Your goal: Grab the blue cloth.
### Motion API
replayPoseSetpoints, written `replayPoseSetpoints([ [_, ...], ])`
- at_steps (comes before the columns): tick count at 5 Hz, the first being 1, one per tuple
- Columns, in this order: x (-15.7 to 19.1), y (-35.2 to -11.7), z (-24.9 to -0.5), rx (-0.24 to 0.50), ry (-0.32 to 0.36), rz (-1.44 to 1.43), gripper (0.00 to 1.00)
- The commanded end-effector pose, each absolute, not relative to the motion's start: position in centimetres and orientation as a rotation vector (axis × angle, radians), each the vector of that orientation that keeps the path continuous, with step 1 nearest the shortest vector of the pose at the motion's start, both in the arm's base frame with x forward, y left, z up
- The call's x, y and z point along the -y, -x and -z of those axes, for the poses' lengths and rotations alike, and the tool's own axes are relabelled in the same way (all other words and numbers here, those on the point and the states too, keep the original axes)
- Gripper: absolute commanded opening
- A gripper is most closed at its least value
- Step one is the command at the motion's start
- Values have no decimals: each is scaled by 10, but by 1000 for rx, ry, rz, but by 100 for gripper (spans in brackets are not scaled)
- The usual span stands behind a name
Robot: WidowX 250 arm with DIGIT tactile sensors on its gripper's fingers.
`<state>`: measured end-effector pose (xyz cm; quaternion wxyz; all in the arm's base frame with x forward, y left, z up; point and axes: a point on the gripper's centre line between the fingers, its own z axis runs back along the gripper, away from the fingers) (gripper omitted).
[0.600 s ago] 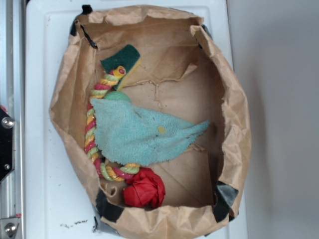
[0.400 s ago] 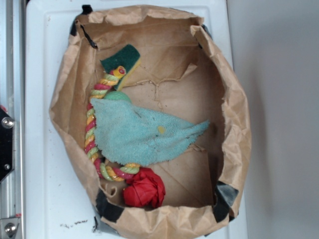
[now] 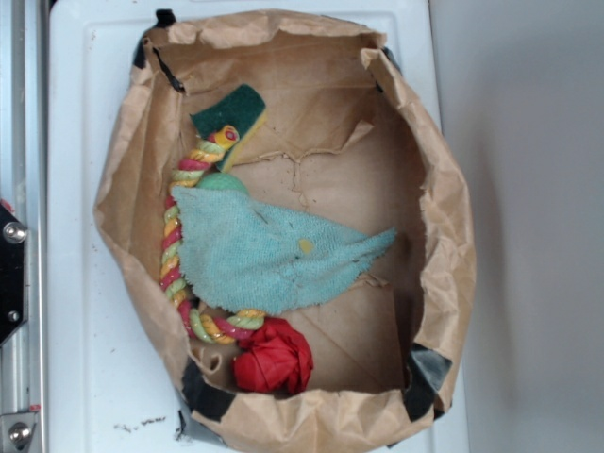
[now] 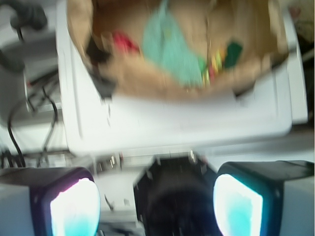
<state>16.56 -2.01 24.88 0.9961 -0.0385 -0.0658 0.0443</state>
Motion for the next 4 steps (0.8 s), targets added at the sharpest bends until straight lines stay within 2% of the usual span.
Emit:
replayPoseSetpoints([
  [1, 6, -248, -220, 148, 16, -140, 100],
  [2, -15, -259, -168, 97, -22, -73, 100],
  [3, -35, -259, -119, 13, -19, -81, 100],
  [4, -39, -268, -92, -3, 43, -113, 100],
])
